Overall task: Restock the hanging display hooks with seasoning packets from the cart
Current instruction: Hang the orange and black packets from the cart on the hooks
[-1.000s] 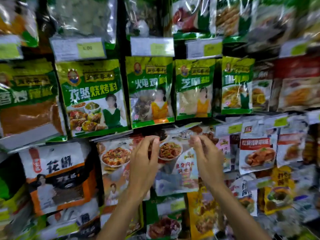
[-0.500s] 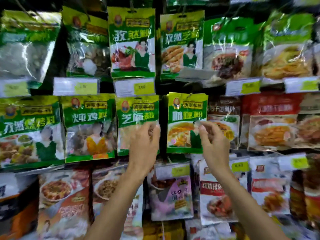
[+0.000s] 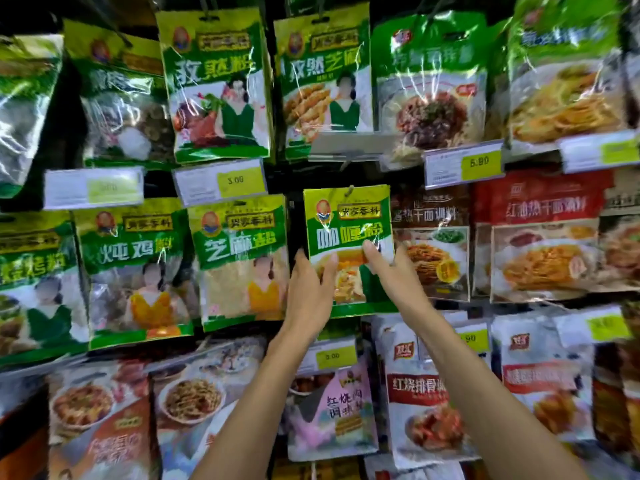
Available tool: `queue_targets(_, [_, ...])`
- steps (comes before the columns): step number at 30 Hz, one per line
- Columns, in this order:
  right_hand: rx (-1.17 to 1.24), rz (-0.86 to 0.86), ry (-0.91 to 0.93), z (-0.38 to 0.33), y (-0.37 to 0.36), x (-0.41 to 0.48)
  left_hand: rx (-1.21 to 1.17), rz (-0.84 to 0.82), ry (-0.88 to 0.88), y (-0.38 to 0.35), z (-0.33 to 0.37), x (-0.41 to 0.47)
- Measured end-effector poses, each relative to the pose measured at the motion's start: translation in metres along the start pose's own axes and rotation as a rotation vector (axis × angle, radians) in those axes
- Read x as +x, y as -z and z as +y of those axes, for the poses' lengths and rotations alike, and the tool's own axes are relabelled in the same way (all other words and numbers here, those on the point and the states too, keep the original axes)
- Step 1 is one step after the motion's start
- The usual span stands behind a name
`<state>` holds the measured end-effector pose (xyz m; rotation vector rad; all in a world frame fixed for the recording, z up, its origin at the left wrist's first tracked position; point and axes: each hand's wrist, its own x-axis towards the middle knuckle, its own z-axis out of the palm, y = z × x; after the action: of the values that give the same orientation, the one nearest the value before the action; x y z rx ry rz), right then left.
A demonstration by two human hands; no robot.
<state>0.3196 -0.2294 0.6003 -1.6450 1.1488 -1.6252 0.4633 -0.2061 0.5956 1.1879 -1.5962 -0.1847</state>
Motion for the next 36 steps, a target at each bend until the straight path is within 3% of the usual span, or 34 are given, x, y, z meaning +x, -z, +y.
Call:
queue_targets(7, [-0.043,-0.065,0.244,0.0,-0.001,0.014,0.024,-0.079,0.027,-0.005,-0.003,0.01])
queue_targets(10, [-0.055,-0.106,0.206,0.001,-0.001,0.018,-0.002,-0.086,0.033,-0.003,-0.004,0.013])
queue_targets(15, [-0.02,-0.347,0.091,0.012,0.015,0.017,-0.066,-0.232,0.067,0.004,-0.011,0.01])
queue_targets(18, [0.015,-0.378,0.066,0.012,0.019,0.018,-0.107,-0.257,0.082,0.004,-0.013,0.008])
queue_targets(29, [-0.012,-0.25,0.195,0.01,0.011,0.004,-0.024,-0.122,0.072,0.002,-0.011,-0.002])
queue_targets(36, [-0.337,0.094,0.26,-0.001,0.015,-0.034,0.04,0.066,-0.044,0.023,0.008,-0.037])
